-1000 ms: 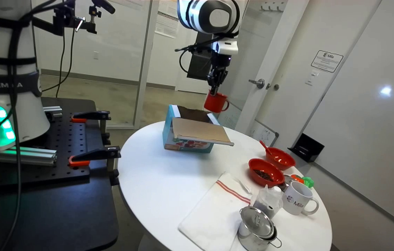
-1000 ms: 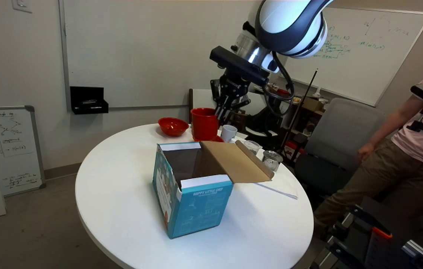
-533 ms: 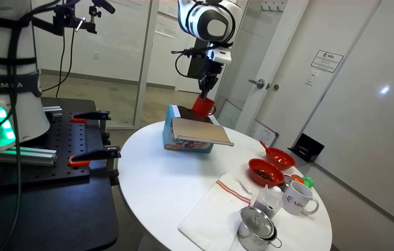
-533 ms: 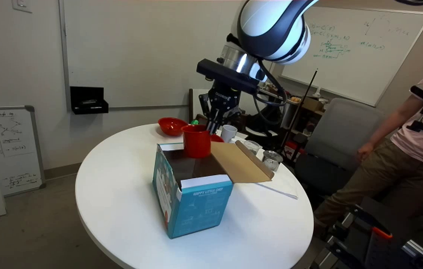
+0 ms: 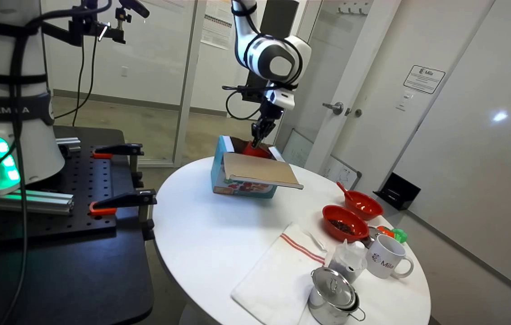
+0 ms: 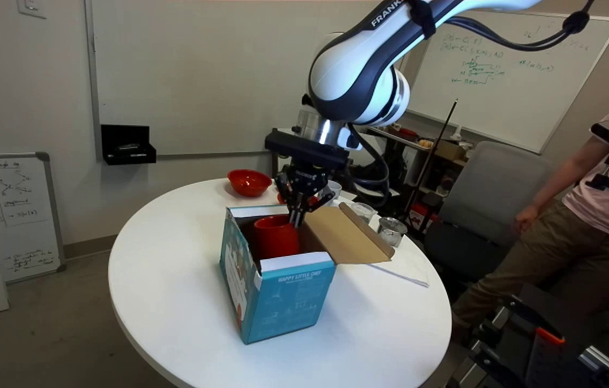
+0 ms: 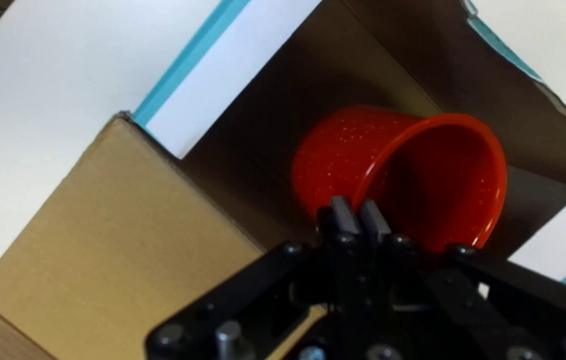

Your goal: Open the lid of the box then put the red cup in the box

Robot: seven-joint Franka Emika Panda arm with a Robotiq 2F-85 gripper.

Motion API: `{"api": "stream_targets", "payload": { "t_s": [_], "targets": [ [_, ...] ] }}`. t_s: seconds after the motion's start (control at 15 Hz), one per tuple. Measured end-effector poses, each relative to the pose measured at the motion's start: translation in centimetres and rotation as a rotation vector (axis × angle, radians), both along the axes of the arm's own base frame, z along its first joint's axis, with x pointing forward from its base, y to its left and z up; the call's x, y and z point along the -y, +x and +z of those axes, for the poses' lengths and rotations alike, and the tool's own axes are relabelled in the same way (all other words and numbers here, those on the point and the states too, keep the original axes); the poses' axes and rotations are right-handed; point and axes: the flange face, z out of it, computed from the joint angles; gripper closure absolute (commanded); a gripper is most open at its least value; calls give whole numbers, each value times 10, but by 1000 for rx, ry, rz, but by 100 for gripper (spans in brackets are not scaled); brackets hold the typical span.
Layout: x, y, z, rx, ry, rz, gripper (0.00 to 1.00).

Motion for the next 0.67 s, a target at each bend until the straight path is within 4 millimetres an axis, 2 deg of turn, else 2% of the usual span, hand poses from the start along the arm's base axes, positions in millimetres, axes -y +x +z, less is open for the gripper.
{"api": "stream_targets", "payload": {
  "t_s": [0.67],
  "targets": [
    [-2, 3, -55, -63, 21, -56, 98]
  ]
}}
